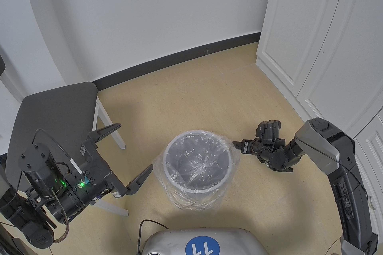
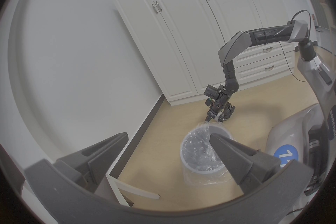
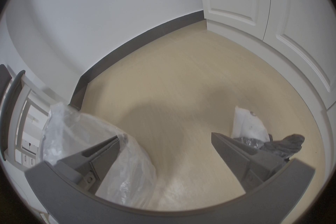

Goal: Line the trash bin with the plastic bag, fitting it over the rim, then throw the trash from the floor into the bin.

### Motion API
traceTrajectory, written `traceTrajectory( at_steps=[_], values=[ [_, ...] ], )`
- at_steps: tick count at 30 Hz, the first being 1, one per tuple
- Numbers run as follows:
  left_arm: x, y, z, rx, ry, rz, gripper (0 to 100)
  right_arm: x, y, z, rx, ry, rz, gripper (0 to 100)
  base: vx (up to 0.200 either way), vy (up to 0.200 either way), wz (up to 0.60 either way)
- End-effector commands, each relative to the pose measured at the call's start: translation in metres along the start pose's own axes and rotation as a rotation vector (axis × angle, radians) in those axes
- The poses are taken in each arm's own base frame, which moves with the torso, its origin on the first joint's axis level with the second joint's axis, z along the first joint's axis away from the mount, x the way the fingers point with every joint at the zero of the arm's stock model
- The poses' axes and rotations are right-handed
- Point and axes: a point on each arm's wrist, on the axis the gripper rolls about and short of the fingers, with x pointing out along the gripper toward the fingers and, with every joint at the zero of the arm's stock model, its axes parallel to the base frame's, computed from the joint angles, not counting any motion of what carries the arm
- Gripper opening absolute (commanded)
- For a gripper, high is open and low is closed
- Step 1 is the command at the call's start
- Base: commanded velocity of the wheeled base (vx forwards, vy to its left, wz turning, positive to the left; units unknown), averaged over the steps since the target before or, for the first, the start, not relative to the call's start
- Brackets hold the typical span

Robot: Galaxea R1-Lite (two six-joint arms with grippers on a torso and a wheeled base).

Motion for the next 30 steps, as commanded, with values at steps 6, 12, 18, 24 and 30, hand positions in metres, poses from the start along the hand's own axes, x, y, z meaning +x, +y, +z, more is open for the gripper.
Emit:
traceTrajectory(
  at_steps=[6, 12, 18, 24, 30],
  values=[
    [0.002, -0.004, 0.002, -0.001, -0.010, -0.018, 100, 0.019, -0.013, -0.010, 0.016, 0.002, -0.016, 100, 0.000, 0.000, 0.00],
    [0.002, -0.004, 0.002, -0.001, -0.010, -0.018, 100, 0.023, -0.009, -0.009, 0.043, -0.008, -0.006, 100, 0.000, 0.000, 0.00],
    [0.004, -0.007, 0.001, -0.003, -0.005, -0.032, 100, 0.038, 0.001, -0.016, 0.110, -0.013, 0.037, 100, 0.000, 0.000, 0.00],
    [0.005, -0.010, 0.000, -0.004, -0.001, -0.046, 100, 0.051, 0.011, -0.017, 0.132, -0.049, 0.059, 100, 0.000, 0.000, 0.00],
    [0.006, -0.012, 0.000, -0.004, -0.002, -0.055, 100, 0.063, 0.017, -0.029, 0.151, -0.041, 0.023, 100, 0.000, 0.000, 0.00]
  ],
)
